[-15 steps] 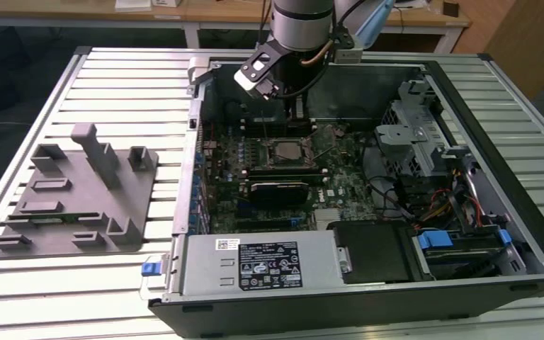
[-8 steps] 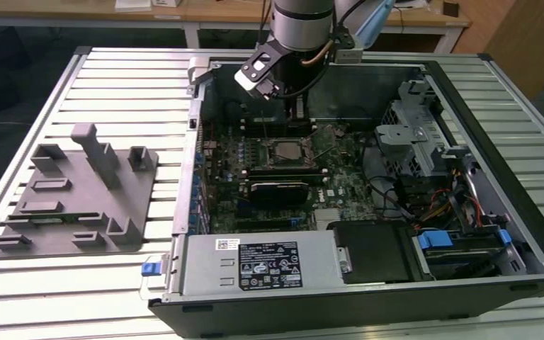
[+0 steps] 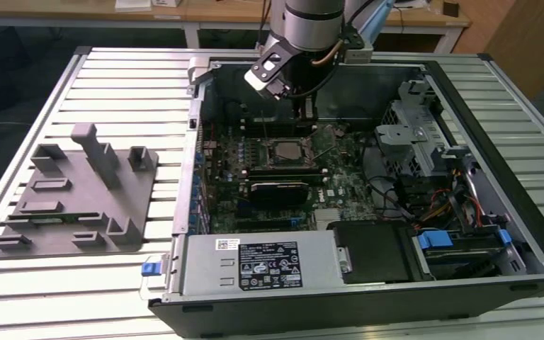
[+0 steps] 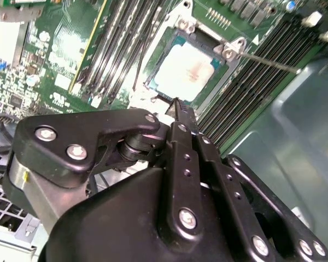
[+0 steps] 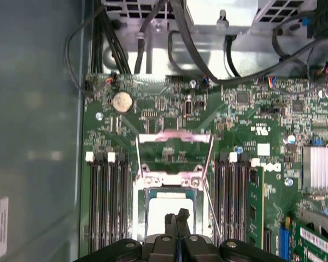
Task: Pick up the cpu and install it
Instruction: 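Close the cpu cover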
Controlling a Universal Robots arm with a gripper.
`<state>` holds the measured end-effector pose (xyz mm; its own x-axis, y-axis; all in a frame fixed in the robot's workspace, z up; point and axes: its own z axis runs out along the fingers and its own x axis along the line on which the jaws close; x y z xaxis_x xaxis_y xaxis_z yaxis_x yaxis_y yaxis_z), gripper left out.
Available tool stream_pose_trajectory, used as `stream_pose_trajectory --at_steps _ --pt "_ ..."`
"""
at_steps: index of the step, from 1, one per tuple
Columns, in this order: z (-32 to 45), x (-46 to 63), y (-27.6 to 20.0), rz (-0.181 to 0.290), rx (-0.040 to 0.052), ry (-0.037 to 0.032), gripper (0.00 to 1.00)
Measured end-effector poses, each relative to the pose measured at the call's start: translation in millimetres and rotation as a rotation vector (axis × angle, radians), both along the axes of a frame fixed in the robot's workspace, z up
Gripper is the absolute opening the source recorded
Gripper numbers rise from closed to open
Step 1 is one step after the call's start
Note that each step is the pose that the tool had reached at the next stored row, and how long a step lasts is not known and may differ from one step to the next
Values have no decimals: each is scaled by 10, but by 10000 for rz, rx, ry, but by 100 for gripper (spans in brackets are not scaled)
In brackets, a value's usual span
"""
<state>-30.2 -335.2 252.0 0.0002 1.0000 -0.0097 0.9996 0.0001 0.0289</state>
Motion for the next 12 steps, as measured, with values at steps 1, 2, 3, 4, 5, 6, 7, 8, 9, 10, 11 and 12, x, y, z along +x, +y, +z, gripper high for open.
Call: stream_pose_trajectory --at_steps 1,2,3,4,5,6,7,8,9,10,11,12 --pt "0 20 0 0 0 0 11" --pt "0 40 0 0 -1 1 11" --pt "0 60 0 1 0 0 11" --pt "0 79 0 1 0 1 11" --pt "0 95 0 1 0 1 11" --pt "0 104 0 1 -1 1 11" --pt "1 107 0 1 -1 1 11" --pt "4 107 0 -1 -3 2 11" --pt "10 107 0 -2 -2 2 11" --pt "20 107 0 -1 1 1 11" --pt "35 107 0 0 4 1 11" --pt "52 108 0 0 6 1 11"
